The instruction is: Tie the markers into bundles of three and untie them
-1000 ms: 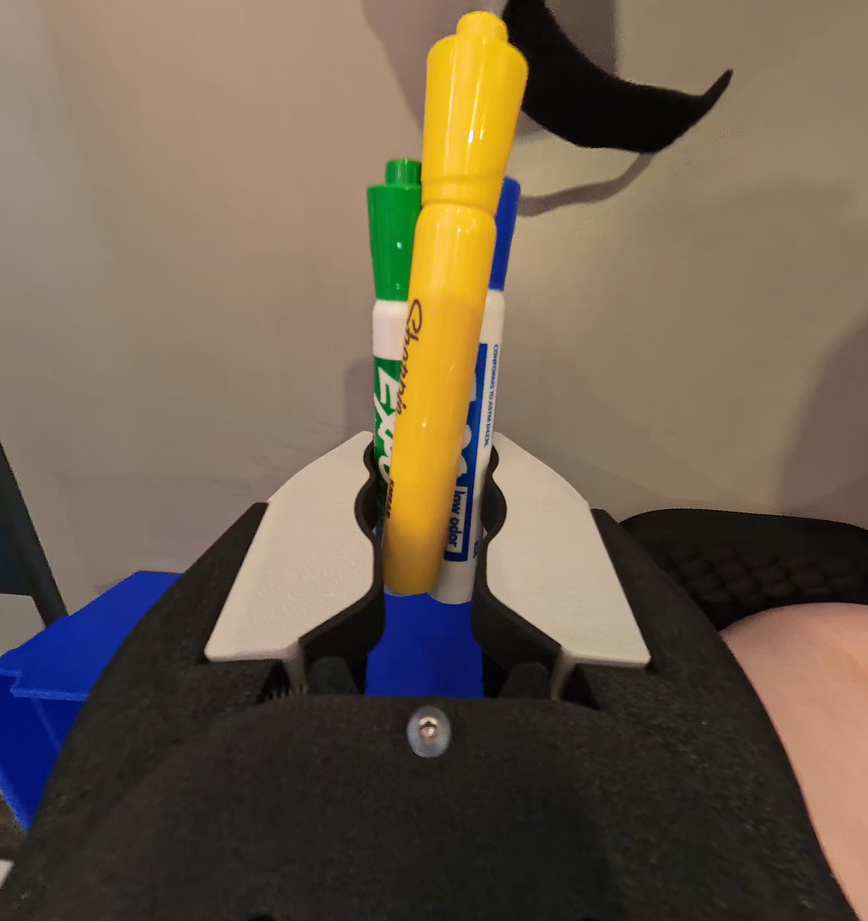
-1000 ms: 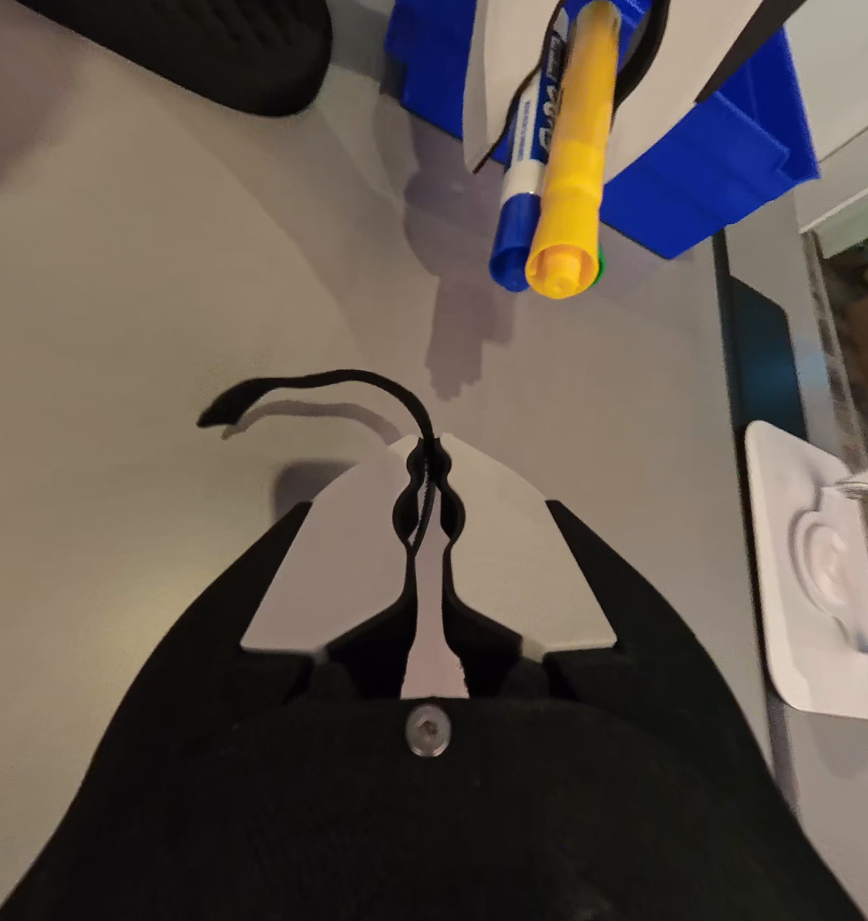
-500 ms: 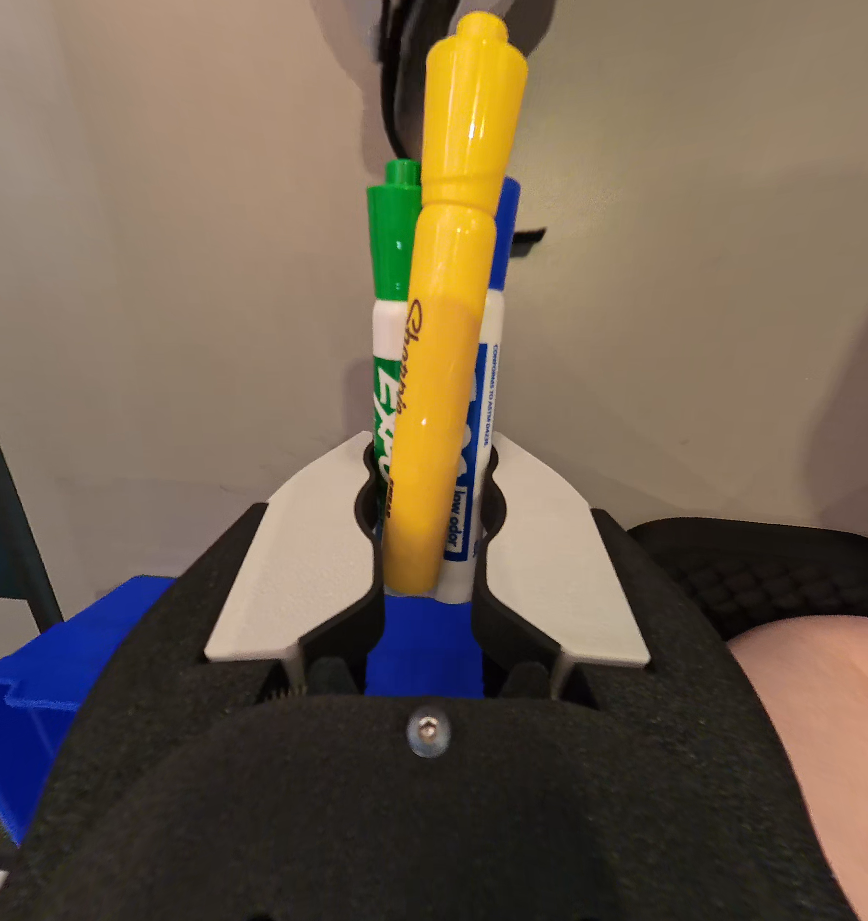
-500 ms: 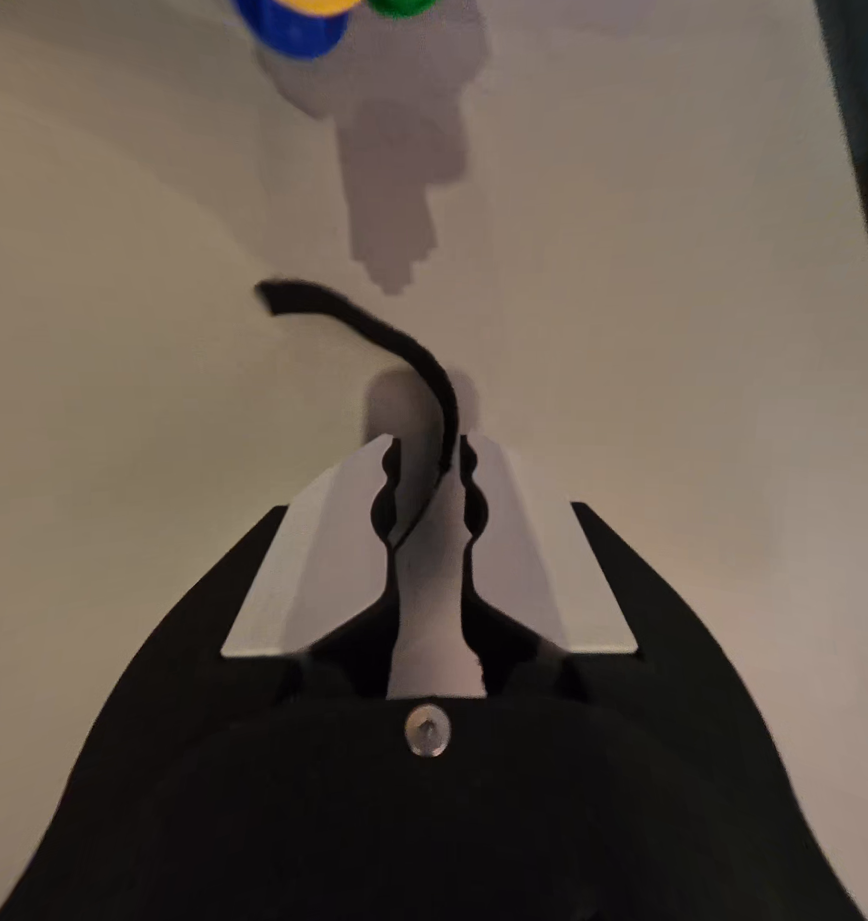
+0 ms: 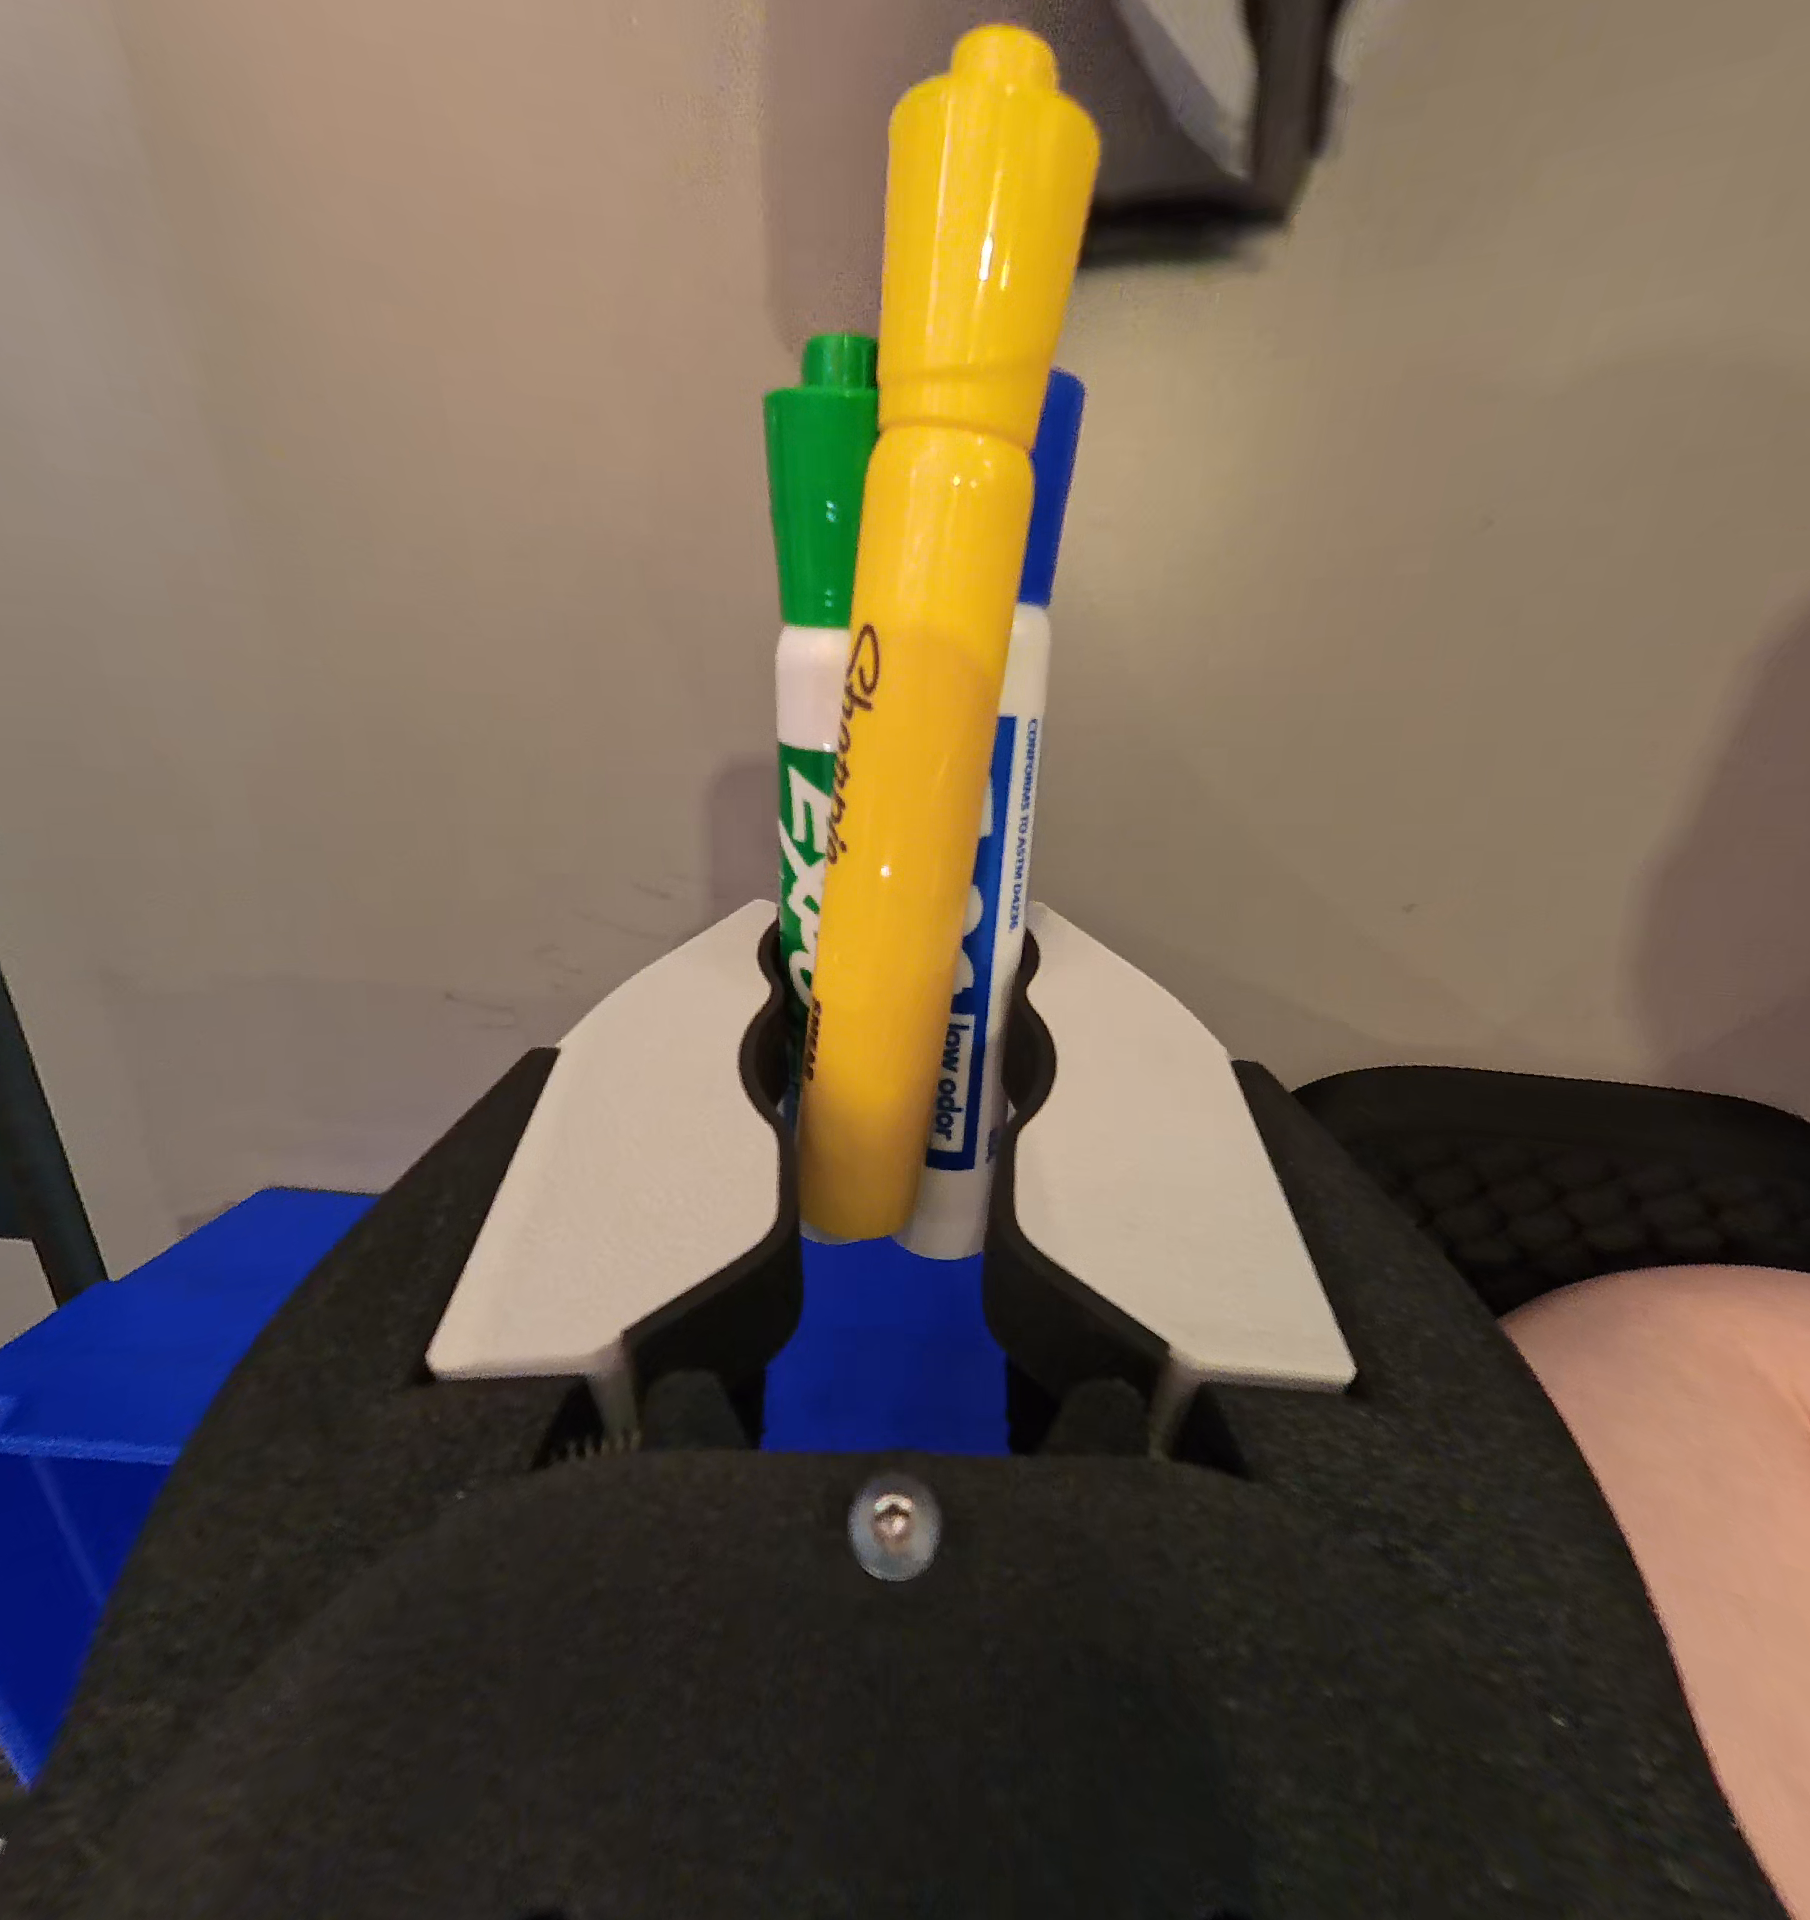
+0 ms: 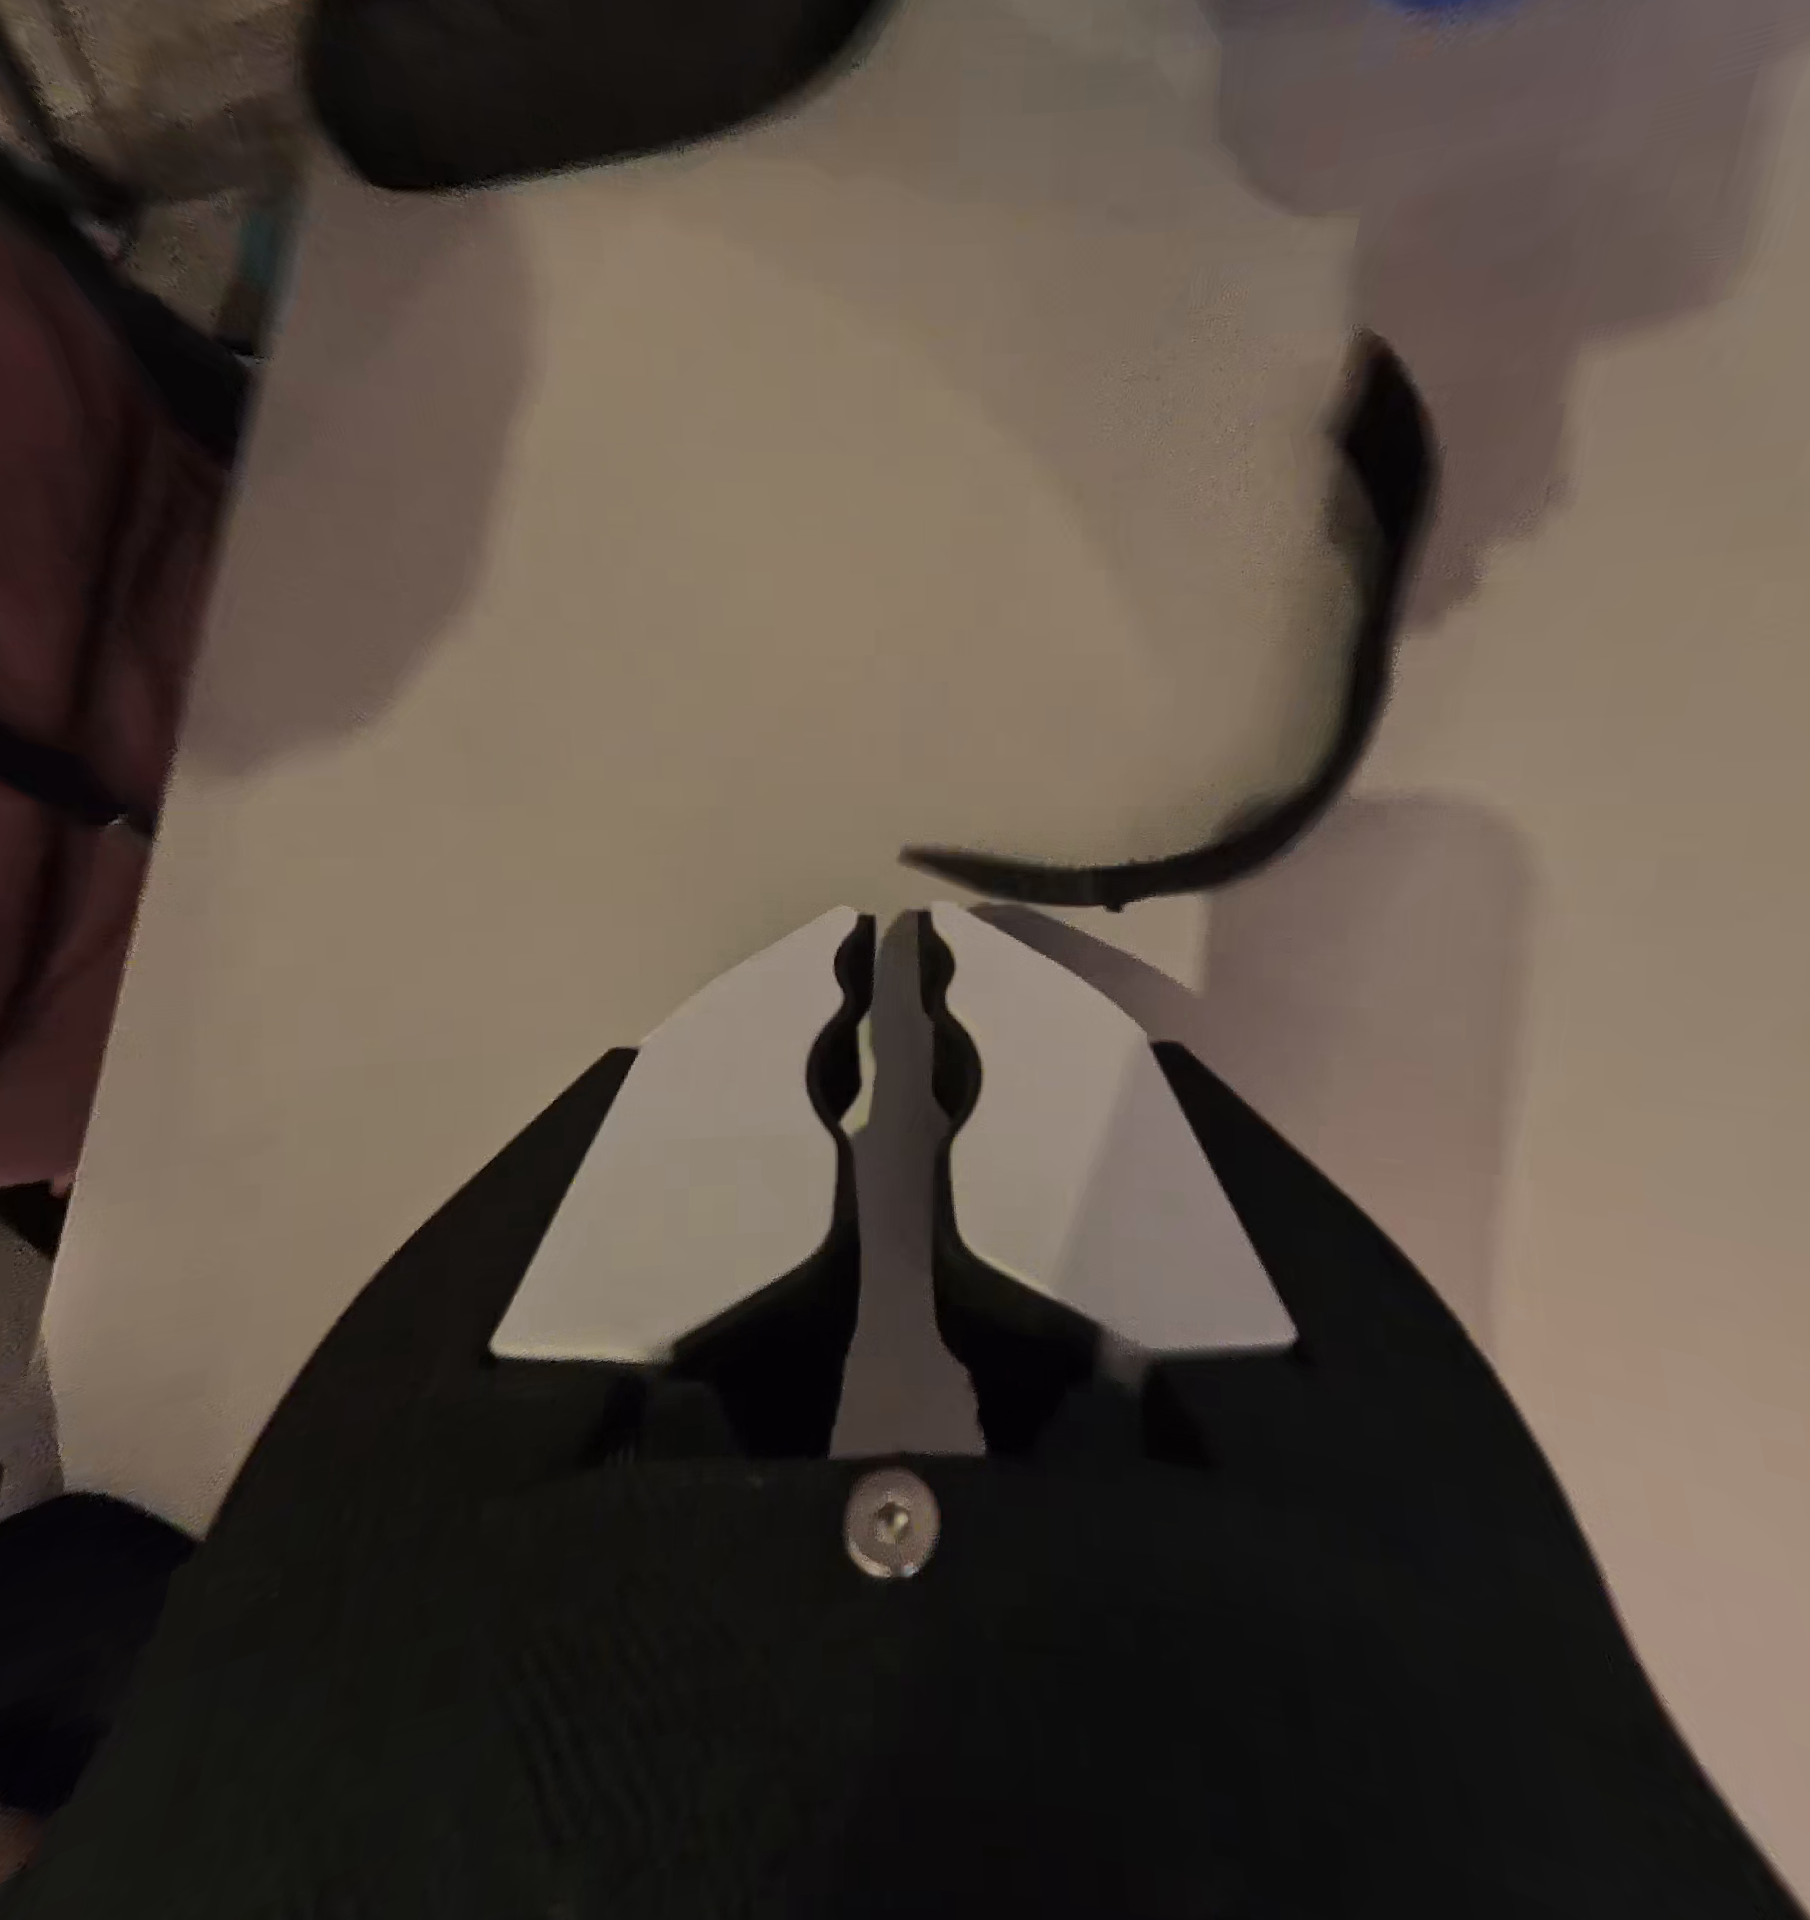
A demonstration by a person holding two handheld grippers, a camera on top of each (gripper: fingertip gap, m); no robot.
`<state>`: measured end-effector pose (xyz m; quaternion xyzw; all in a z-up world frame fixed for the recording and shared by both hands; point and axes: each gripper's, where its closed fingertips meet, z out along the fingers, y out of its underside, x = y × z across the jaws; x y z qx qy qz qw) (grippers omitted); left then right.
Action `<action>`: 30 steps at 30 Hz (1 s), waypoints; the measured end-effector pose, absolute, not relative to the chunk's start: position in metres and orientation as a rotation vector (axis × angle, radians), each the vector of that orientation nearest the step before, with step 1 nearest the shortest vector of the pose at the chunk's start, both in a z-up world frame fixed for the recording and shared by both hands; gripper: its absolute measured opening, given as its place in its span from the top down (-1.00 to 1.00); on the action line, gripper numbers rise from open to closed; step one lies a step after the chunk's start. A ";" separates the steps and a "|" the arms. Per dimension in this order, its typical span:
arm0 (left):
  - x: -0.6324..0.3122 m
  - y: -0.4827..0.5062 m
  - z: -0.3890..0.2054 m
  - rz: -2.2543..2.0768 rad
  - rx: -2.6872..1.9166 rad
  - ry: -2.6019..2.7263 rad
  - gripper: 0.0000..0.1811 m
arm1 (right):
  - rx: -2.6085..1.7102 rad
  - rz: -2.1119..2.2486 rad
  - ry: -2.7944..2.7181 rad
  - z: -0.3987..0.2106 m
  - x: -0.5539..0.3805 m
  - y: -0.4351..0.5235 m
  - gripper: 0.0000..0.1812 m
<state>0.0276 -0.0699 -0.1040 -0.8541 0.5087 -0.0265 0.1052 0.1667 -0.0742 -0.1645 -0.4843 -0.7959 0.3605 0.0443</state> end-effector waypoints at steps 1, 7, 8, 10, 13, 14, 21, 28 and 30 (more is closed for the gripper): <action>0.028 -0.070 -0.104 -0.082 -2.520 1.499 0.58 | -1.404 1.138 -2.449 -0.157 0.165 -0.084 0.90; 0.022 -0.071 -0.097 -0.082 -2.511 1.459 0.58 | -1.248 1.196 -2.142 -0.123 0.149 -0.042 0.93; 0.020 -0.071 -0.096 -0.077 -2.507 1.453 0.58 | -1.105 1.121 -2.124 -0.121 0.147 -0.038 0.96; 0.020 -0.076 -0.093 -0.114 -2.517 1.442 0.58 | -0.886 0.871 -2.134 -0.121 0.139 -0.030 0.95; 0.019 -0.075 -0.092 -0.102 -2.504 1.443 0.58 | -0.710 0.664 -2.259 -0.130 0.131 -0.039 0.89; 0.019 -0.076 -0.092 -0.108 -2.512 1.438 0.58 | -0.639 0.579 -2.292 -0.133 0.129 -0.041 0.82; 0.010 -0.074 -0.093 -0.068 -2.535 1.420 0.58 | -0.324 0.244 -2.585 -0.155 0.125 -0.058 0.74; 0.007 -0.072 -0.096 -0.073 -2.550 1.403 0.58 | -0.470 0.302 -2.708 -0.165 0.126 -0.062 0.95; 0.009 -0.072 -0.098 -0.089 -2.545 1.414 0.58 | -0.653 0.558 -2.624 -0.142 0.126 -0.075 0.95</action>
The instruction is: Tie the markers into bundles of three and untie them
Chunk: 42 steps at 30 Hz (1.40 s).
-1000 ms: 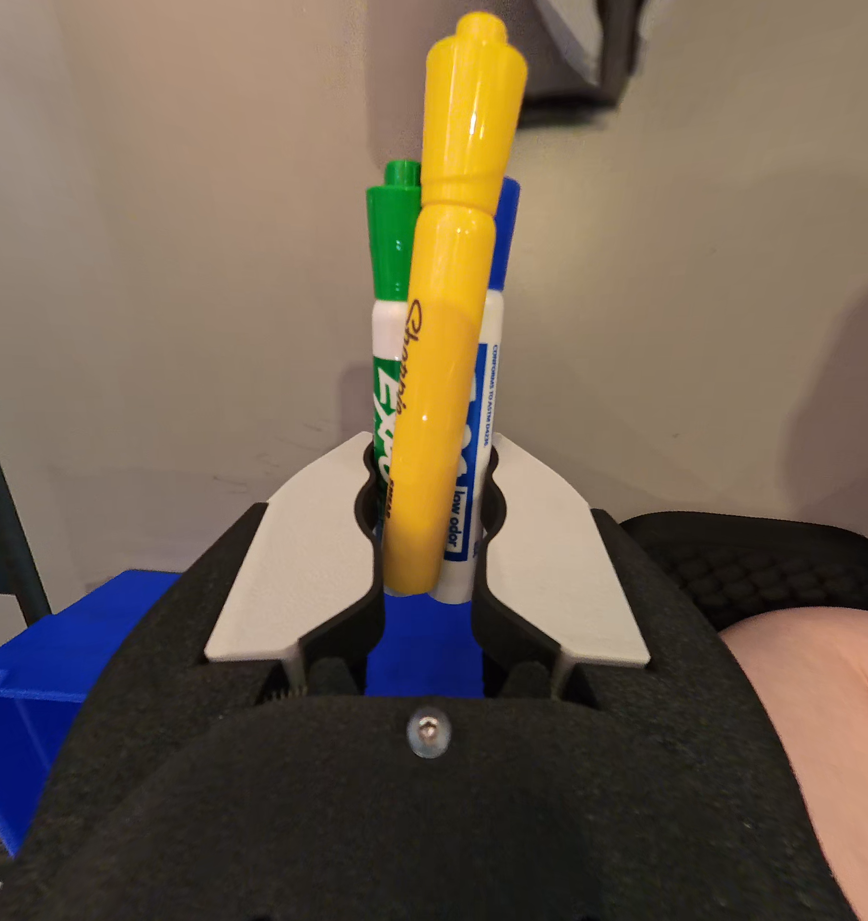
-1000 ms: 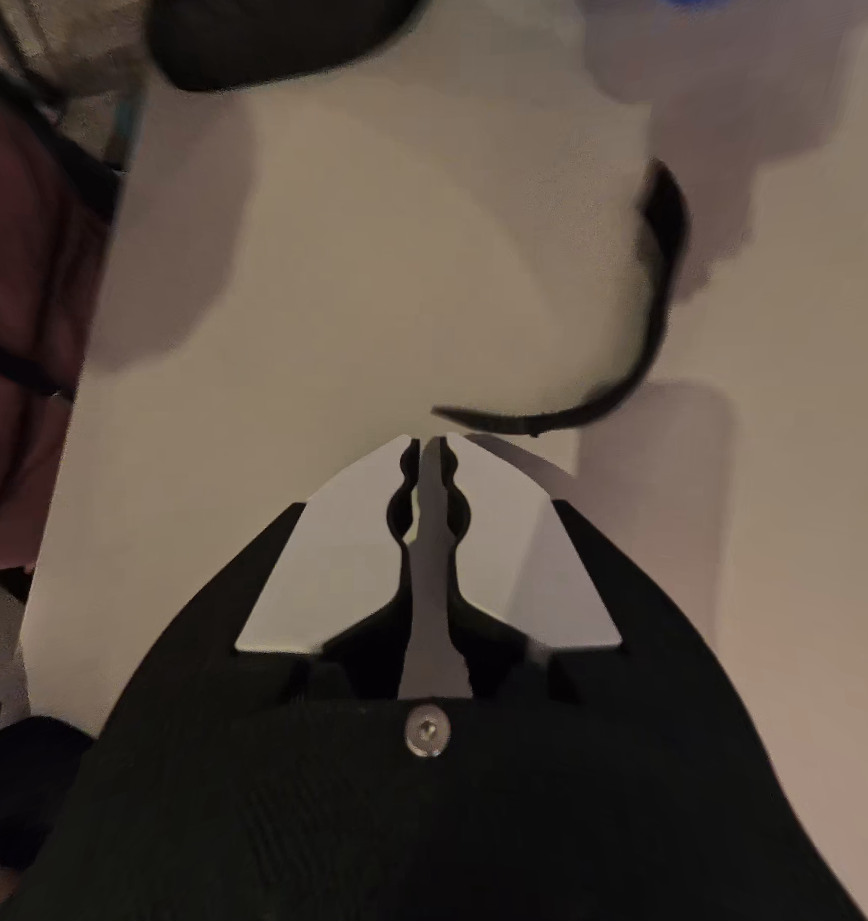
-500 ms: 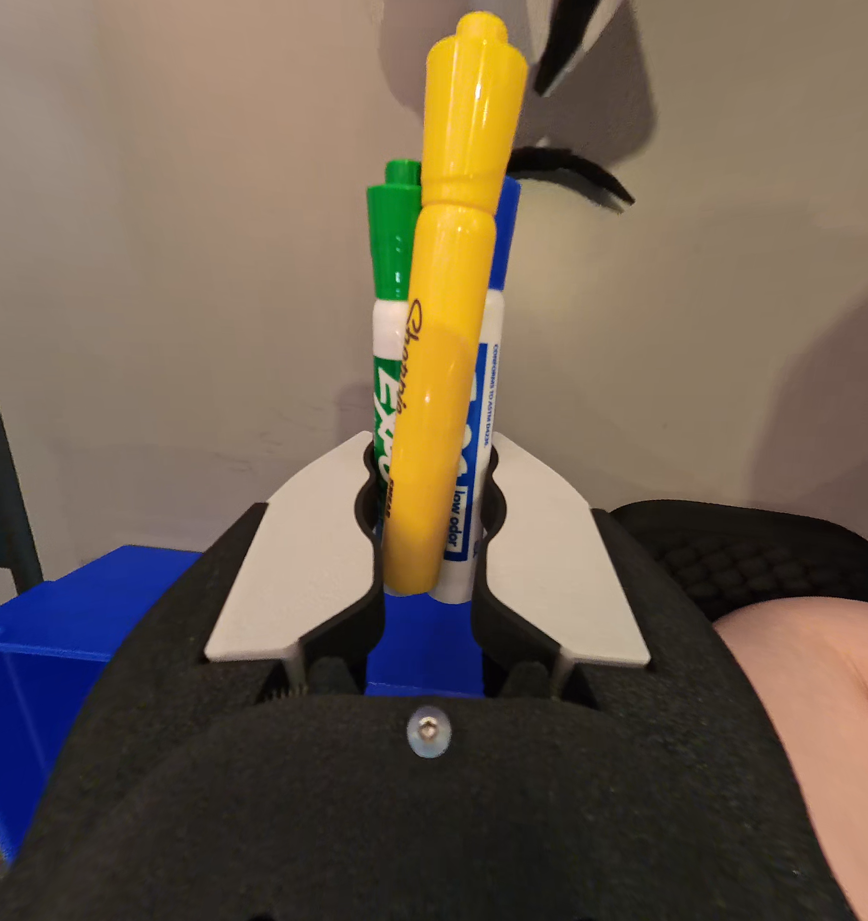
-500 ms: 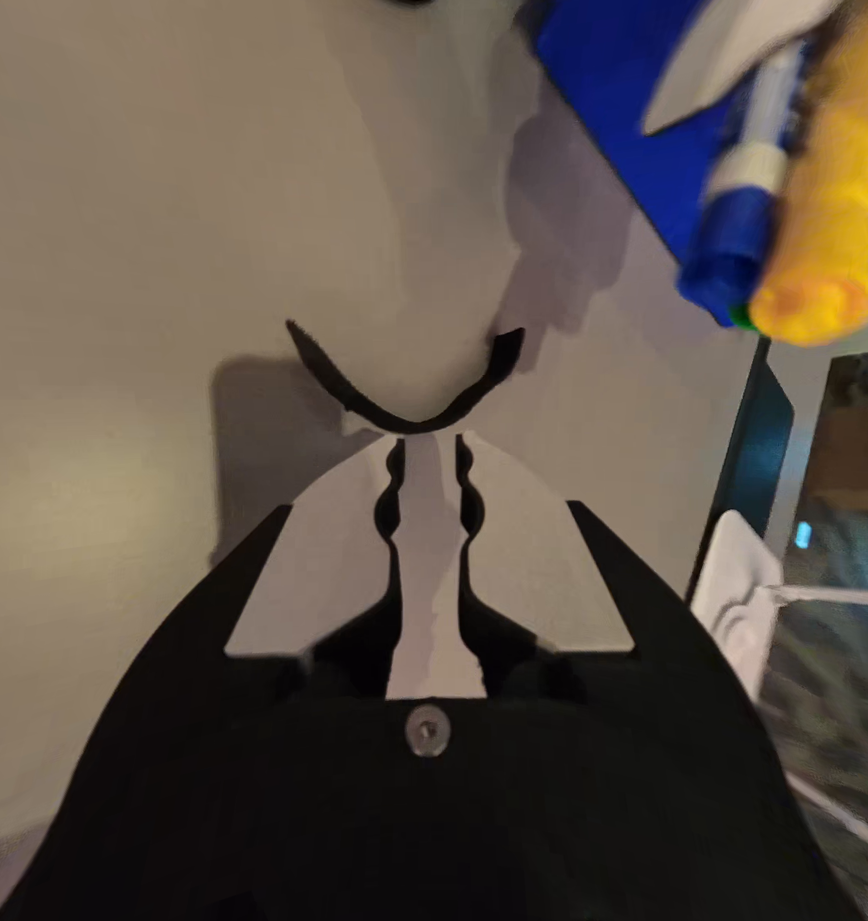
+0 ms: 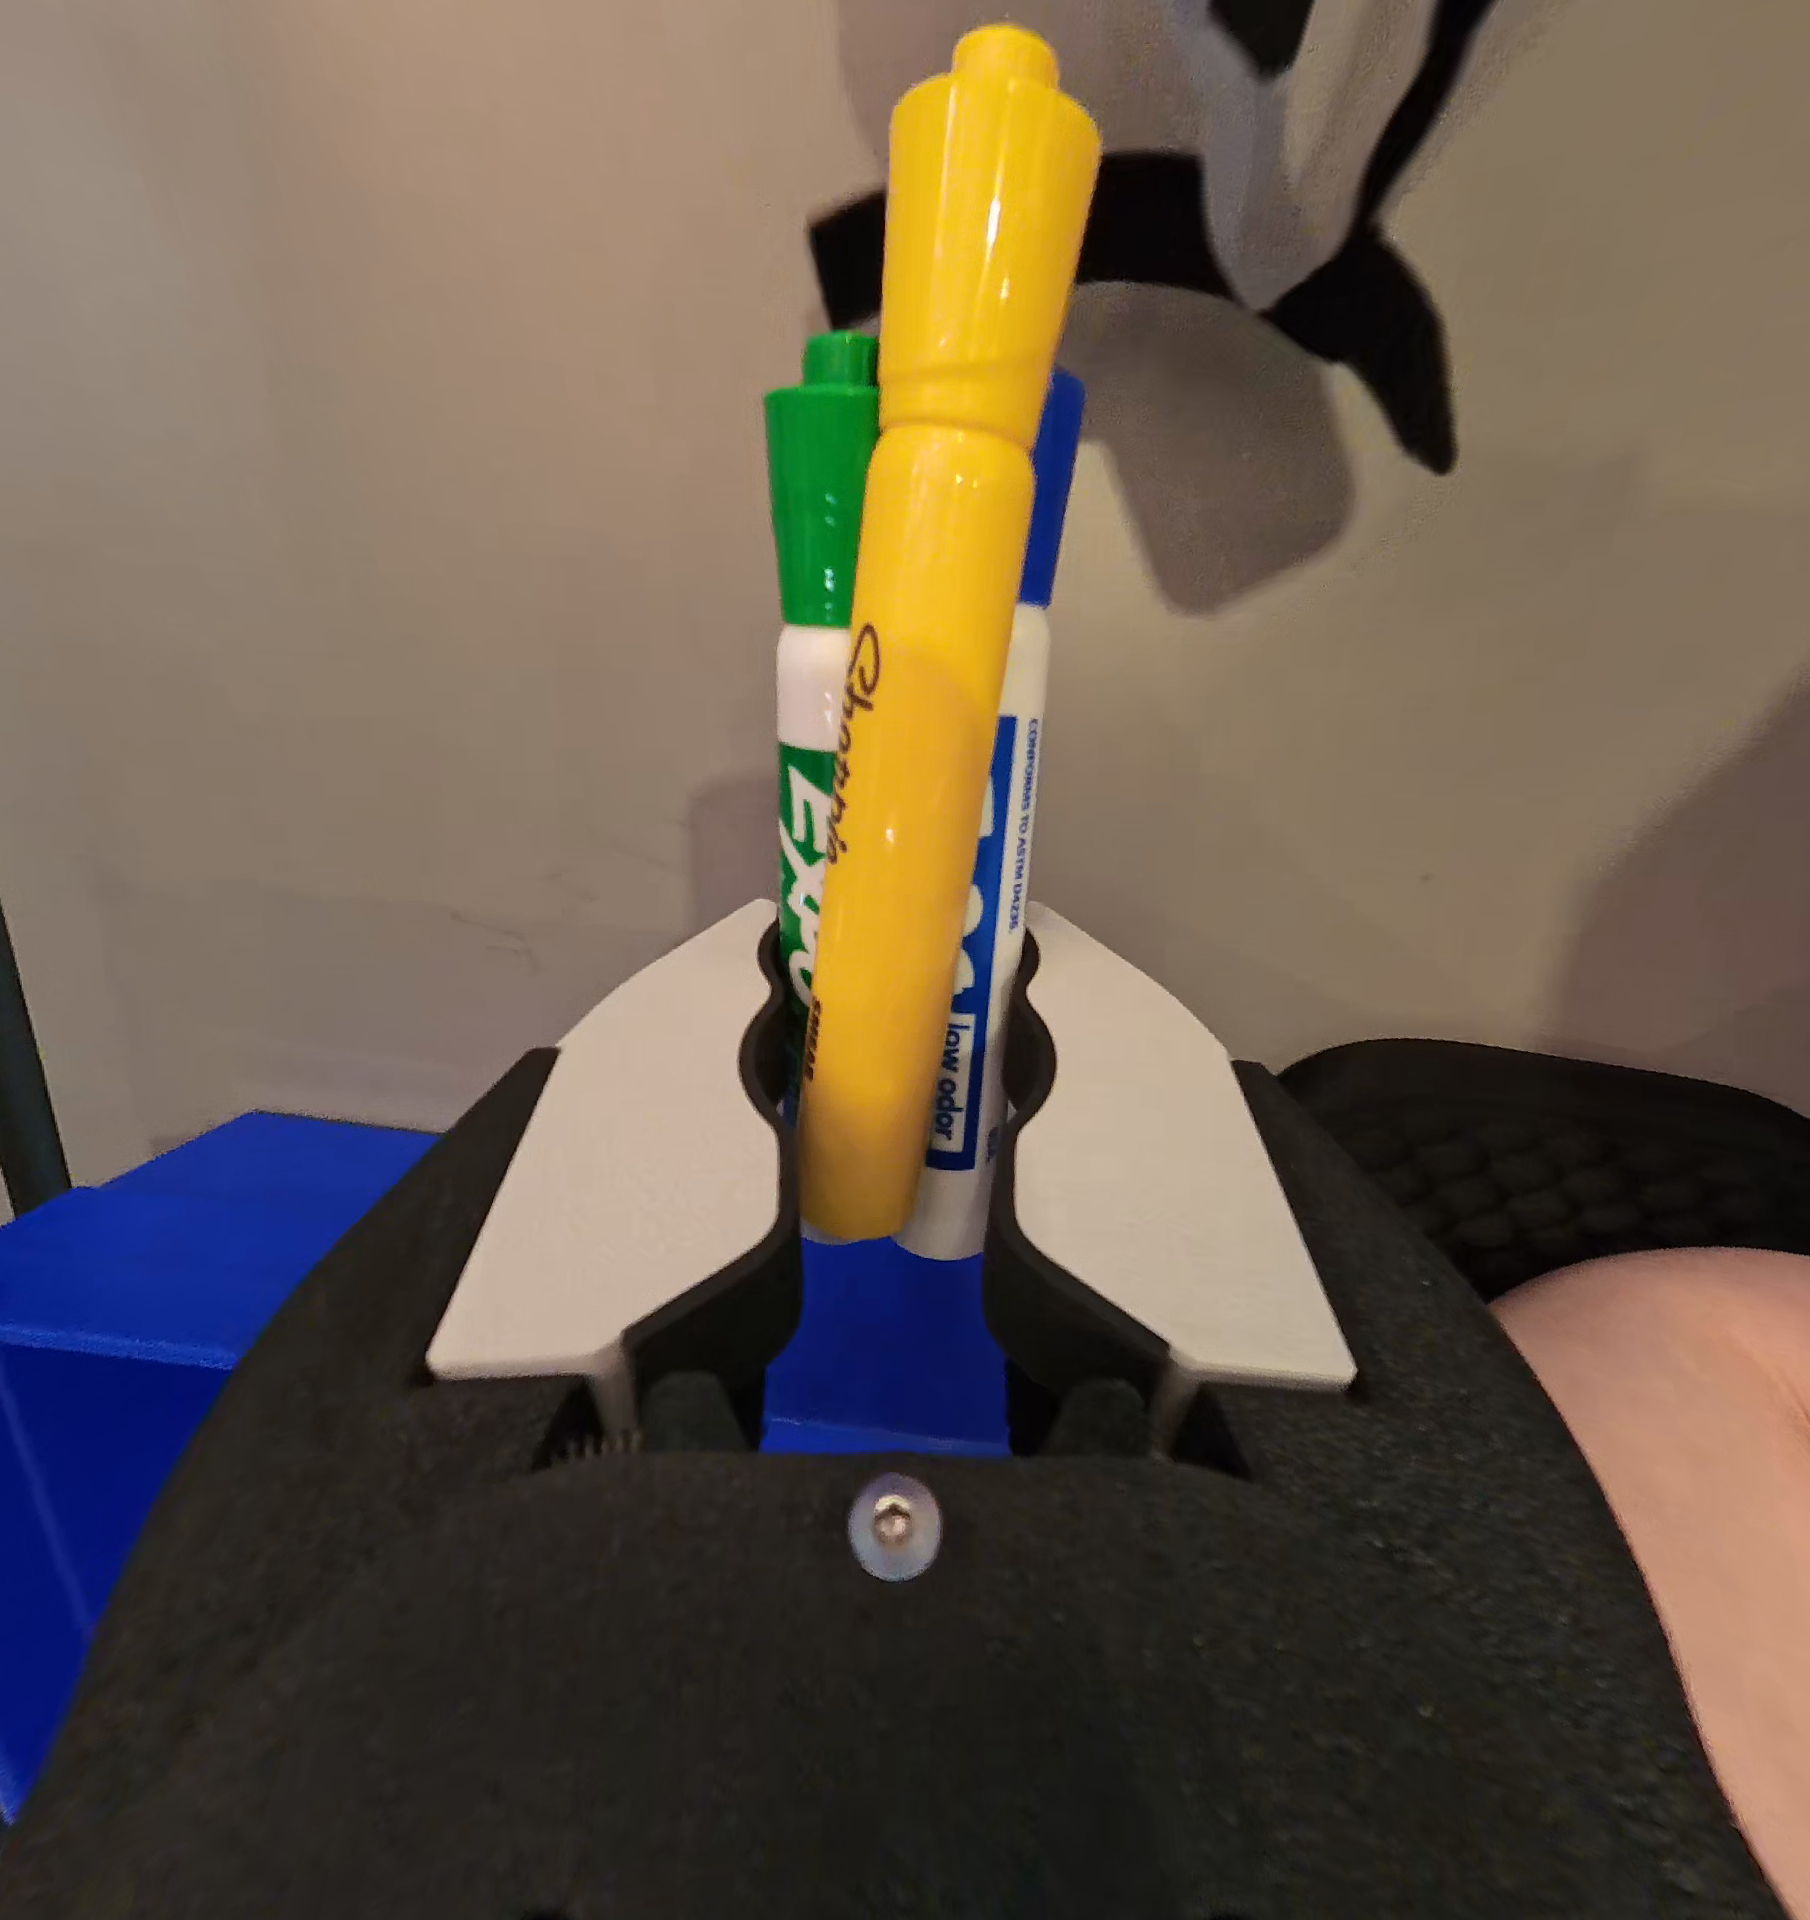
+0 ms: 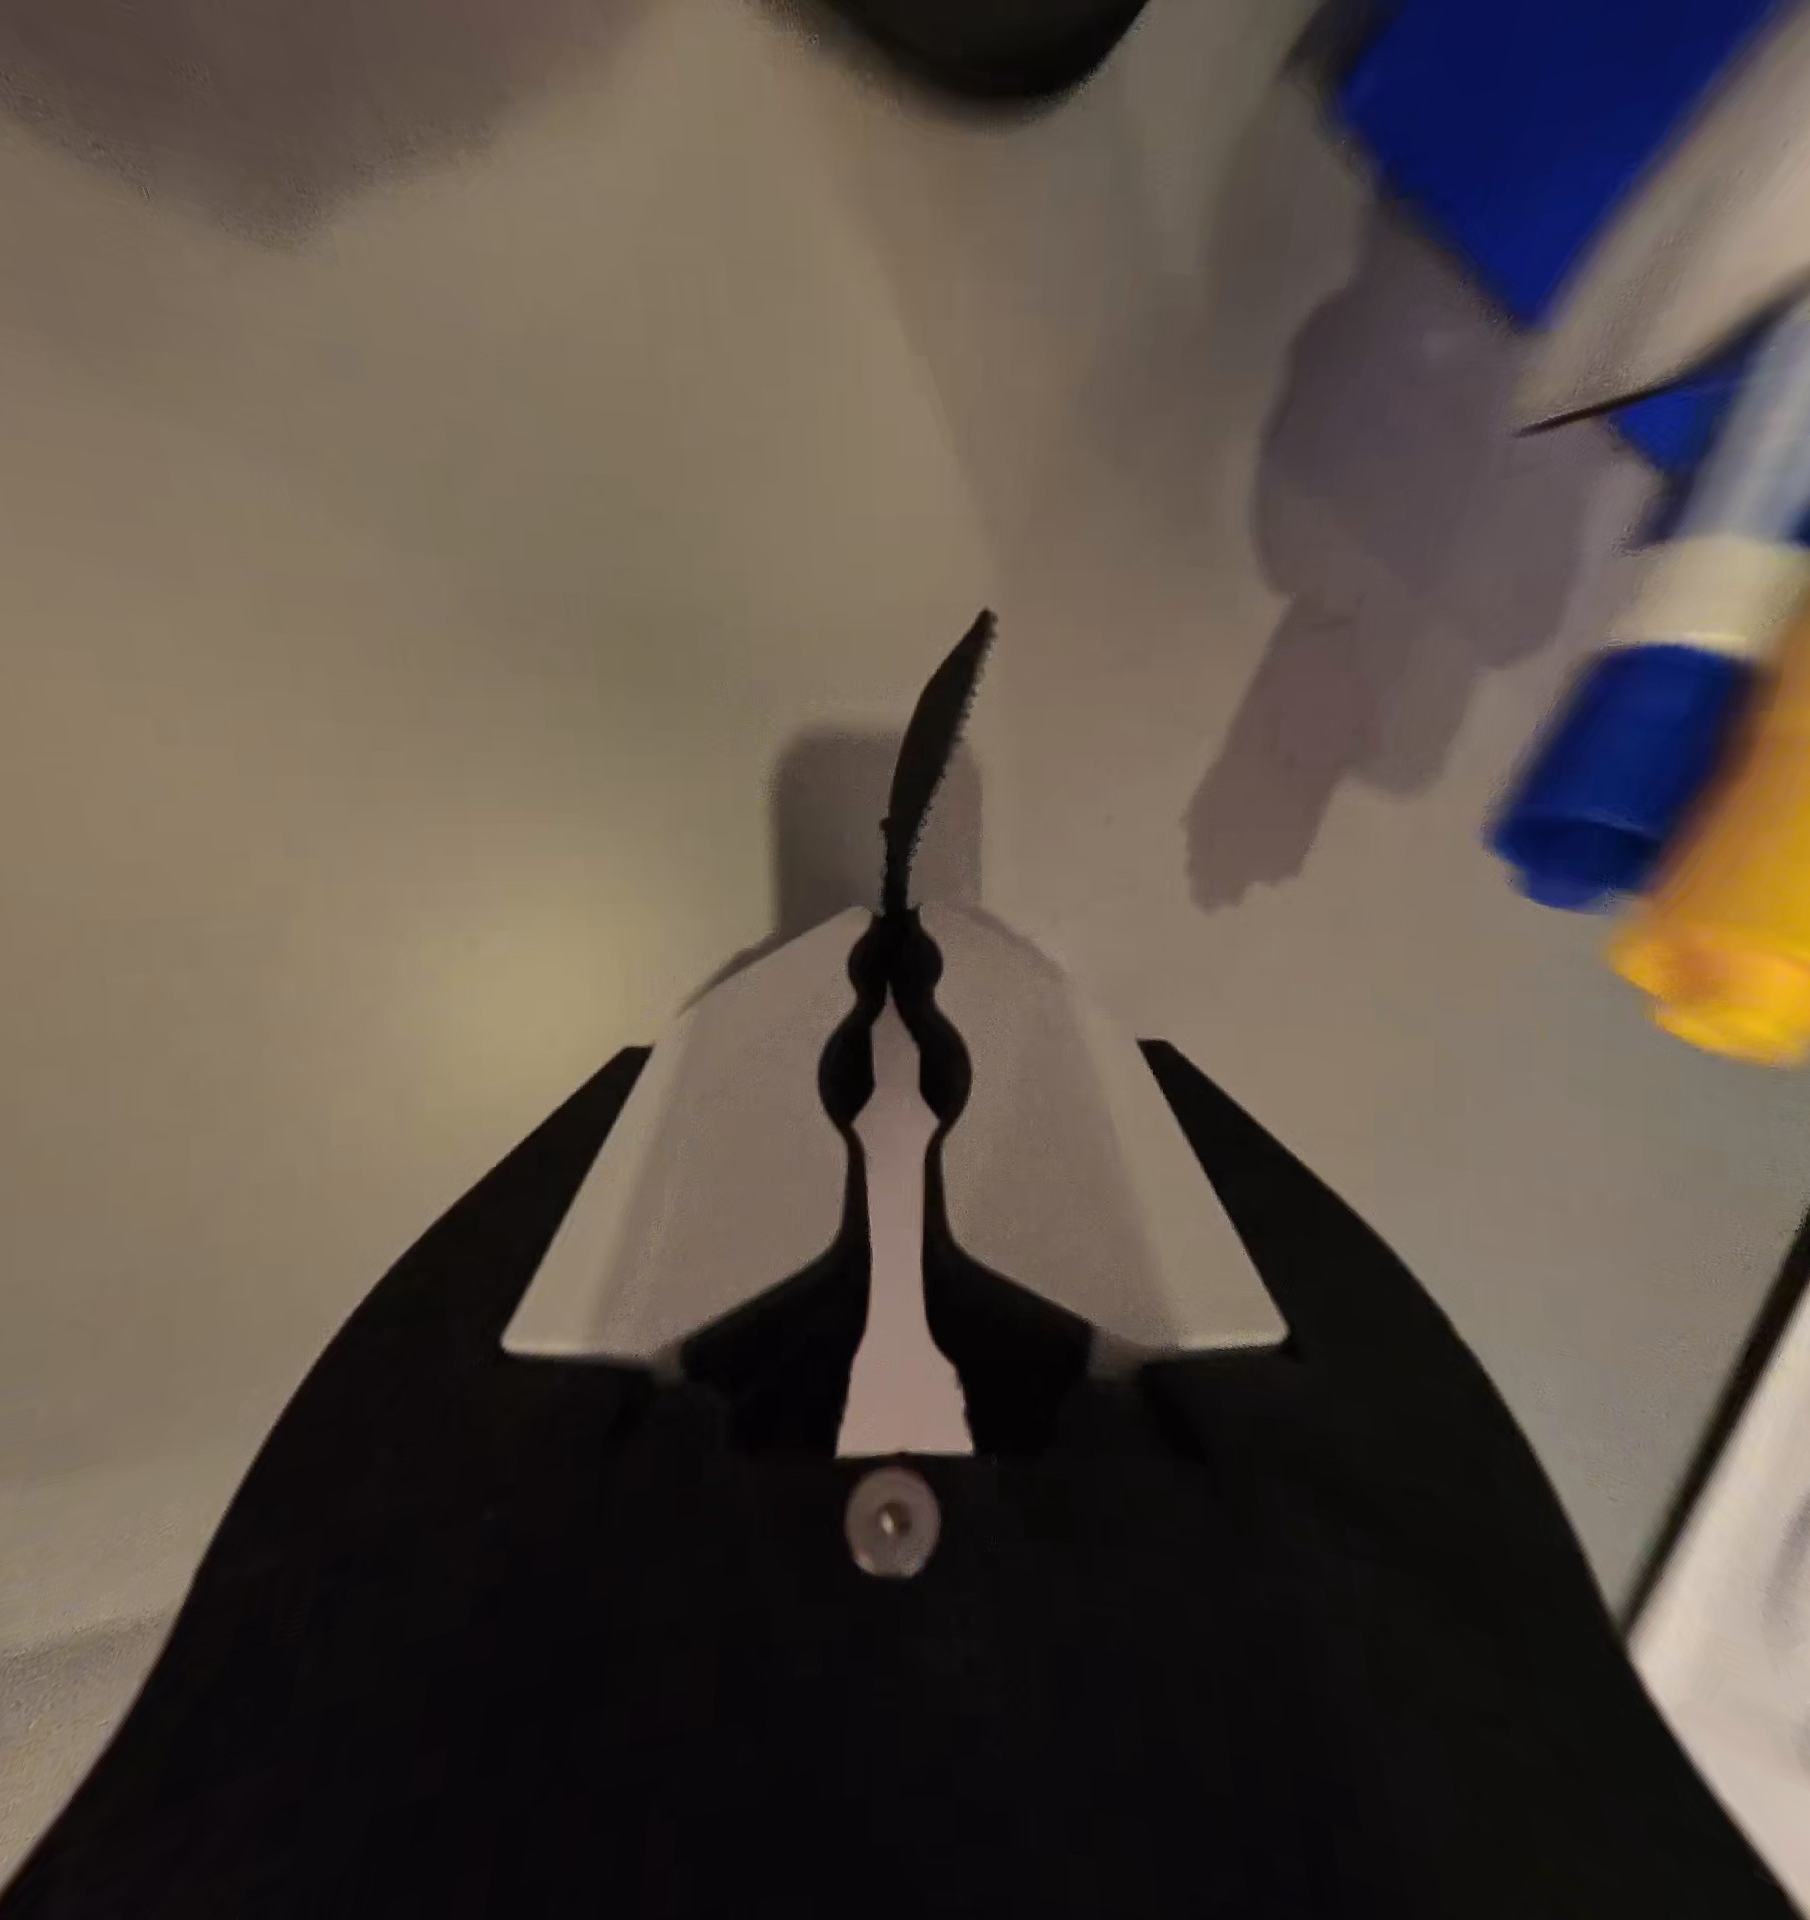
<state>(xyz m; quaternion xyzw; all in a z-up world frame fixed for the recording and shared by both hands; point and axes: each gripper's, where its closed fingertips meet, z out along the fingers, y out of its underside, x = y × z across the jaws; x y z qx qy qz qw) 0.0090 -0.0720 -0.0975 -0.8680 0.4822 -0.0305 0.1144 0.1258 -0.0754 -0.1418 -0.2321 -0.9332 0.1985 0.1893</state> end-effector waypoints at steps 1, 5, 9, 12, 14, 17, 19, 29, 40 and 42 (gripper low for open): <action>0.010 -0.070 -0.098 -0.085 -2.541 1.416 0.58 | -0.749 0.701 -2.548 -0.127 0.124 -0.079 0.95; 0.023 -0.067 -0.104 -0.122 -2.518 1.466 0.58 | -1.098 1.266 -2.365 -0.072 0.139 -0.086 0.96; 0.034 -0.068 -0.114 -0.125 -2.537 1.530 0.58 | -0.907 0.770 -2.503 -0.059 0.157 -0.067 0.96; 0.042 -0.068 -0.122 -0.125 -2.545 1.575 0.58 | -0.613 0.156 -2.651 -0.057 0.164 -0.059 0.95; 0.048 -0.067 -0.125 -0.127 -2.542 1.592 0.58 | -0.476 -0.183 -2.711 -0.056 0.165 -0.054 0.95; 0.055 -0.061 -0.125 -0.118 -2.528 1.574 0.58 | -0.404 -0.471 -2.825 -0.064 0.171 -0.059 0.95; 0.060 -0.059 -0.125 -0.119 -2.521 1.571 0.58 | -0.368 -0.689 -2.840 -0.067 0.172 -0.051 0.95; 0.082 -0.053 -0.124 -0.110 -2.457 1.588 0.58 | -0.209 -1.251 -2.805 -0.079 0.164 -0.037 0.95; 0.084 -0.056 -0.130 -0.120 -2.484 1.613 0.59 | -0.280 -1.145 -2.686 -0.075 0.137 -0.037 0.72; 0.084 -0.056 -0.130 -0.127 -2.487 1.608 0.59 | -0.271 -1.091 -2.658 -0.072 0.135 -0.039 0.73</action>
